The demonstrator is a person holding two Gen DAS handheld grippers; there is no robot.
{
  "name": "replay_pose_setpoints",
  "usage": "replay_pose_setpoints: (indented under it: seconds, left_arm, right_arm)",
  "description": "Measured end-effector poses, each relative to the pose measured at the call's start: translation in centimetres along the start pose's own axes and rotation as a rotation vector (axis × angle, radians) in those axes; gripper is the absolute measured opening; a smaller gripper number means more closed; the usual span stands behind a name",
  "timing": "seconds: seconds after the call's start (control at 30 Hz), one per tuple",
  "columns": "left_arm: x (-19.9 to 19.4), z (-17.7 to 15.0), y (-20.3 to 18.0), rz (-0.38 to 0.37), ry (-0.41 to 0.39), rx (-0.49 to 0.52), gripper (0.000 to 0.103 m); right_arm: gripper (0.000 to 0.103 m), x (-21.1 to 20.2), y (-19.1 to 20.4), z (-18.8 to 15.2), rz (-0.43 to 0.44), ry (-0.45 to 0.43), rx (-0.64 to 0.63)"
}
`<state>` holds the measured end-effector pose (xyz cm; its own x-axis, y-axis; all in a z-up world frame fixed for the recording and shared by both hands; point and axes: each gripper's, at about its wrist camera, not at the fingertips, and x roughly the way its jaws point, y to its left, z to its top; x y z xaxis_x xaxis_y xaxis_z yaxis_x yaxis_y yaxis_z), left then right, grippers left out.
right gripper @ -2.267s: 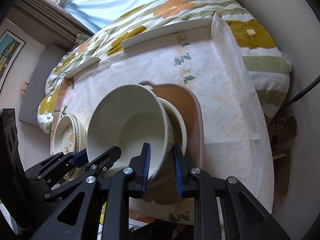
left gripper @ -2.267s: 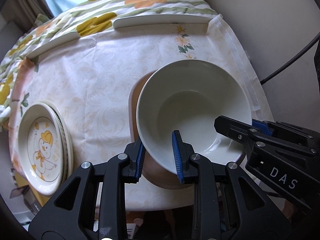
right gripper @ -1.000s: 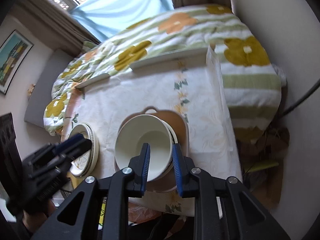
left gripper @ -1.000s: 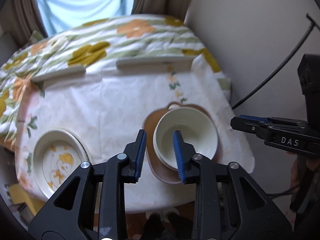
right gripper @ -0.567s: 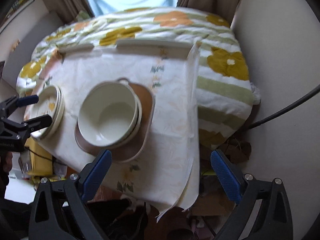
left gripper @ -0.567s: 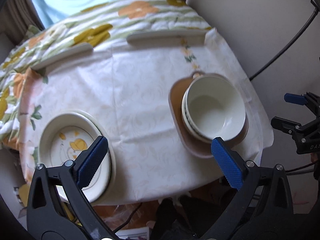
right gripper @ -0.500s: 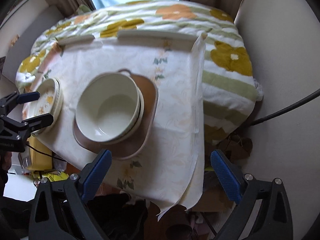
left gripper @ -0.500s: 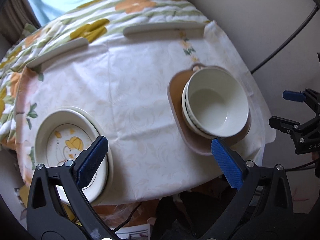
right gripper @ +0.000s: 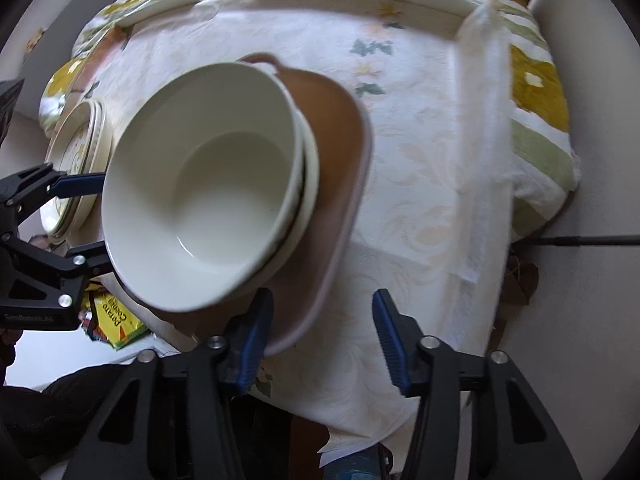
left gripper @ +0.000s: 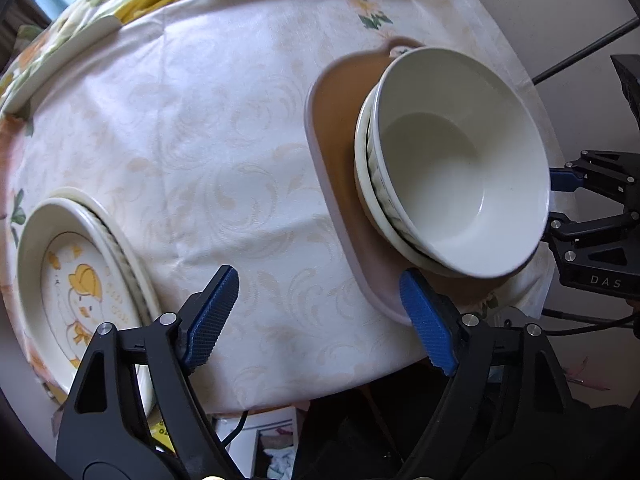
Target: Organize plates and bowls
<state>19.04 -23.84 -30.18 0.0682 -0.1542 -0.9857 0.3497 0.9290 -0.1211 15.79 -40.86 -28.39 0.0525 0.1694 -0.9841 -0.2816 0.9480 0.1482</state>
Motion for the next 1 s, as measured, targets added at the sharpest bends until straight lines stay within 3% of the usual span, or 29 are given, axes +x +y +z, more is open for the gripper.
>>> replay_pose_setpoints:
  seconds: [0.03, 0.1, 0.2, 0.37, 0.7, 1.0]
  left_arm:
    - [0.3, 0.2, -0.2, -0.004, 0.009, 0.003, 0.079]
    - [1.1, 0.4, -0.6, -0.026, 0.024, 0.001, 0.059]
    - [2.2, 0.7, -1.2, -0.046, 0.042, -0.004, 0.039]
    - [3.2, 0.8, -2.8, -0.048, 0.031, 0.043, 0.019]
    - [2.1, 0.6, -4.5, 0.032, -0.061, 0.117, 0.016]
    - [-5.0, 0.0, -1.8, 0.031, -0.141, 0.096, 0.016]
  right_arm:
    - [0.036, 0.4, 0.0, 0.2, 0.019, 0.009, -0.013]
    - [0.031, 1.0, 0.1, 0.5, 0.043, 0.019, -0.038]
    - [0.024, 1.7, 0.2, 0.6, 0.077, 0.019, -0.079]
    - [0.020, 2.5, 0.2, 0.2, 0.110, -0.010, -0.110]
    - [0.019, 2.0, 0.8, -0.4, 0.081, -0.079, -0.156]
    - [0.019, -3.3, 3.9, 1.1, 0.023, -0.137, -0.209]
